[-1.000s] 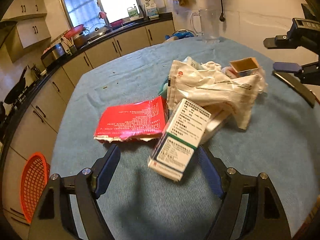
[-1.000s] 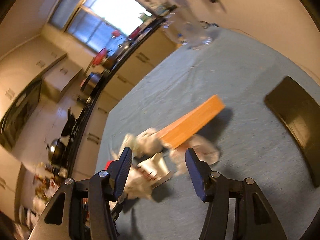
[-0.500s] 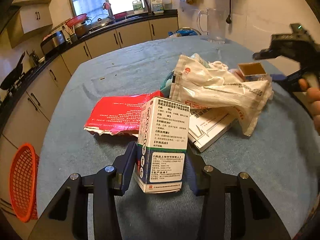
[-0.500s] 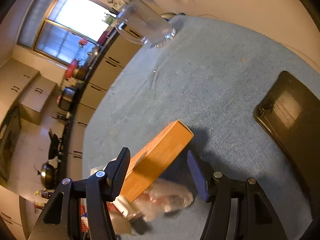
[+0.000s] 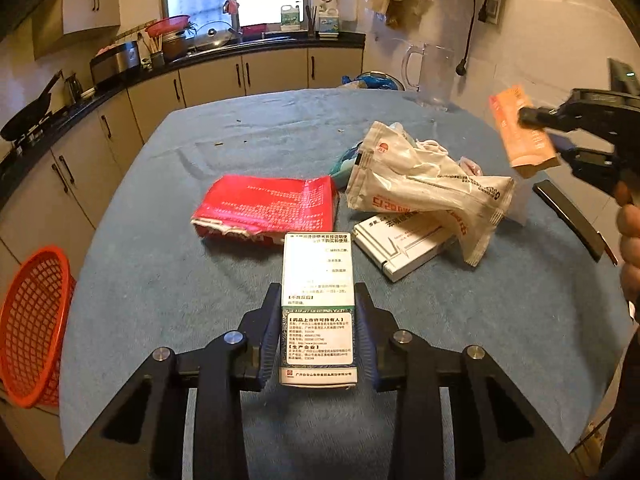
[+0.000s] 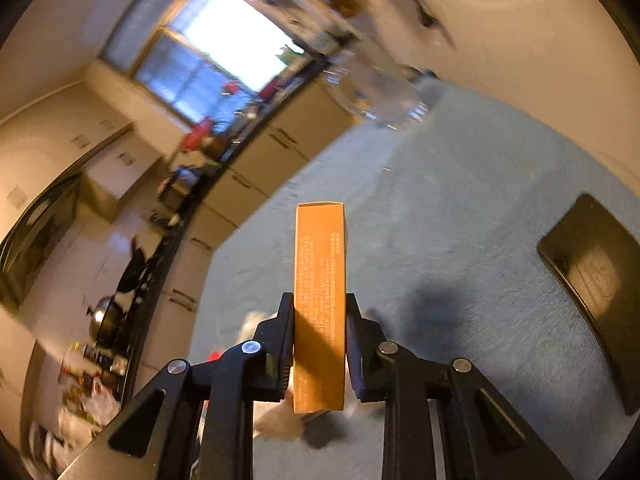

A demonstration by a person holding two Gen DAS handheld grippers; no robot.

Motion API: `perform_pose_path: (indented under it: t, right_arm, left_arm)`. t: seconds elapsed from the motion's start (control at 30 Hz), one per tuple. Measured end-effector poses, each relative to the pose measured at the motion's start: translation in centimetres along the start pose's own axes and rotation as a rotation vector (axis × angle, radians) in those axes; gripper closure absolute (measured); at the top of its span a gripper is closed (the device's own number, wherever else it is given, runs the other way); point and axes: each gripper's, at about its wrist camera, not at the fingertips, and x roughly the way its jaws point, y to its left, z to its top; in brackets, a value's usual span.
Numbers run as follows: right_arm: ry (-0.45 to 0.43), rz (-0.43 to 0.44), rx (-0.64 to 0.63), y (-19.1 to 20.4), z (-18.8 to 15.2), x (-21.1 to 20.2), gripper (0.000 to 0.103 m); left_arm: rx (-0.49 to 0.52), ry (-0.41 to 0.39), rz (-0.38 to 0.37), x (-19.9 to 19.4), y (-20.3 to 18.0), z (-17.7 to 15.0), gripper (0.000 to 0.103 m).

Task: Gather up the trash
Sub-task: 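Carry the white box and orange box toward the red basket with both tools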

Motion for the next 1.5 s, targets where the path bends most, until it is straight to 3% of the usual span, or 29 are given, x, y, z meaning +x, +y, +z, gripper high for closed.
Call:
perform_pose_path:
  t: [0.13, 0.3, 0.7, 1.5]
  right_arm:
    - [-0.015, 0.056, -0.099, 2.9, -1.9, -1.6, 0.078]
    - [0.040, 0.120, -0.198, 6.2, -4.9, -1.4, 0.078]
    - [0.164, 0.154, -0.325, 10.5, -10.0, 1.9, 0.078]
    - [0.252, 0.145, -0.406, 13.4, -13.0, 4.4, 0.078]
  left_arm:
    - [-0.017, -0.007, 0.005, -0.7, 0.5, -0.7, 0.070]
    - [-0.049, -0.023, 0.019, -1.9, 1.6, -1.5, 0.070]
    - [-0.102, -0.049, 0.051, -4.0, 4.4, -2.4, 0.070]
    - [-0.173, -0.084, 0.070, -5.3, 7.2, -3.3, 0.070]
